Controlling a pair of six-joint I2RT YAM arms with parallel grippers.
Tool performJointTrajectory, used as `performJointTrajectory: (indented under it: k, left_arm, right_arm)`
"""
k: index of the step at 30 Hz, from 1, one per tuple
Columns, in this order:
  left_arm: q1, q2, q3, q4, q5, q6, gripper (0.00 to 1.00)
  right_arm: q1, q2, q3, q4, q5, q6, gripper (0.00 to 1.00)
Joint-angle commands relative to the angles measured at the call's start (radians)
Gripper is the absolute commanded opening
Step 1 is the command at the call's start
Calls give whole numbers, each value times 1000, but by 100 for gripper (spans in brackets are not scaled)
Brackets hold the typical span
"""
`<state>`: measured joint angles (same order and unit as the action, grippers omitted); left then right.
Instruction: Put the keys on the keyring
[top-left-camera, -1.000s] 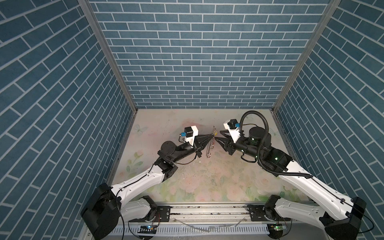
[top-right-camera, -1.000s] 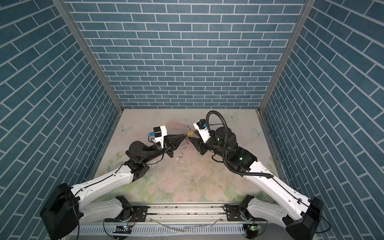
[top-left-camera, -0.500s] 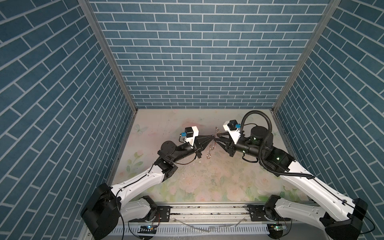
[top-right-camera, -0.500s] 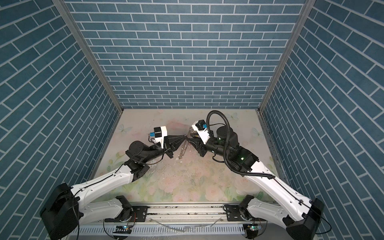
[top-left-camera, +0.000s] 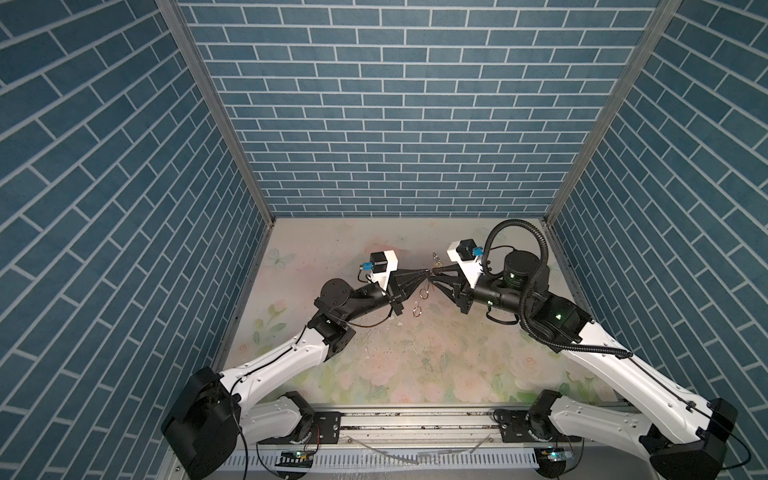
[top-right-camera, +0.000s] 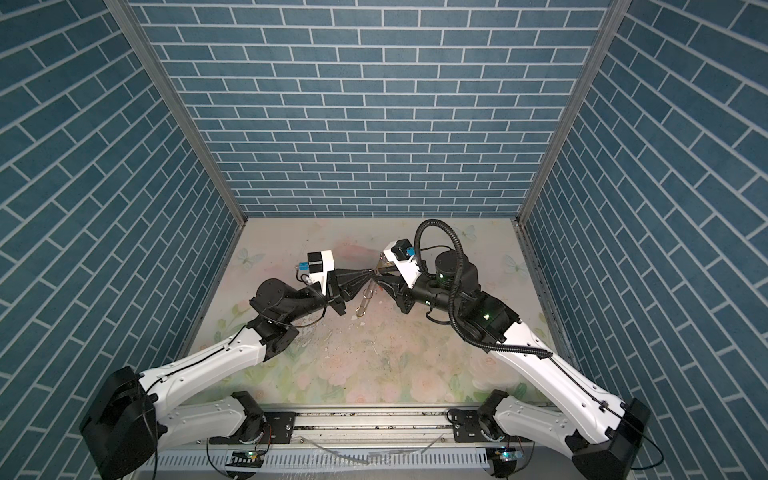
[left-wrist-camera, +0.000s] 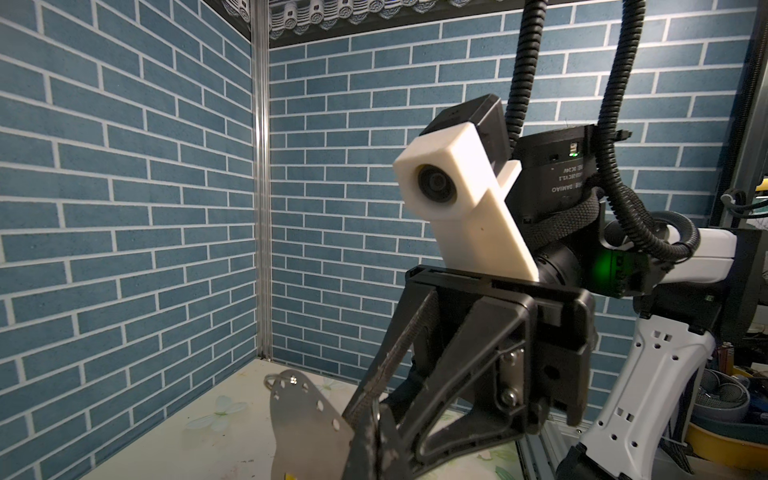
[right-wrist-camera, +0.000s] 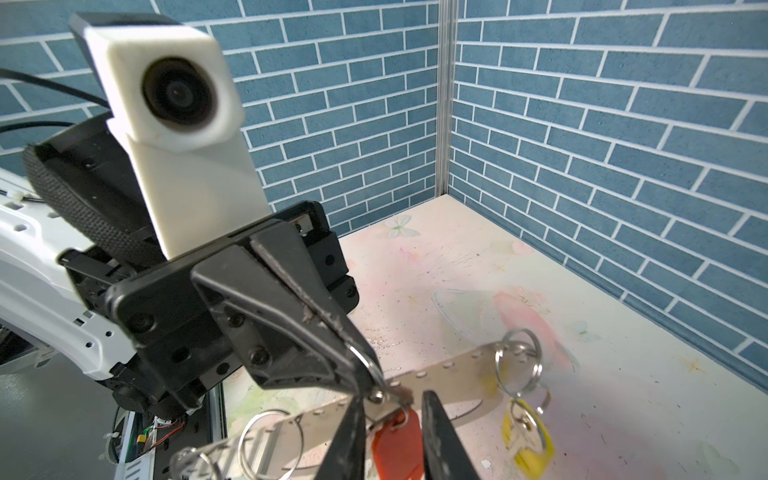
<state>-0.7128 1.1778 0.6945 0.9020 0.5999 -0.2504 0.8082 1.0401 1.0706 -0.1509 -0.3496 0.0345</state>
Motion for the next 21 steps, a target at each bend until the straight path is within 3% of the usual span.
performJointTrajectory:
  k: [1,8,21]
  left_arm:
    - [-11,1,43,-63,105,10,0]
    - [-1,-7,79,-188,168,53,0]
    - [73,-4,123,-248,308,30,0]
  right_arm:
    - [-3,-13,70,37,-35,-40,24]
    - [-6,-19,87,-8,-64,-79,23]
    - [-23,-57,100,-77,-137,-131,23]
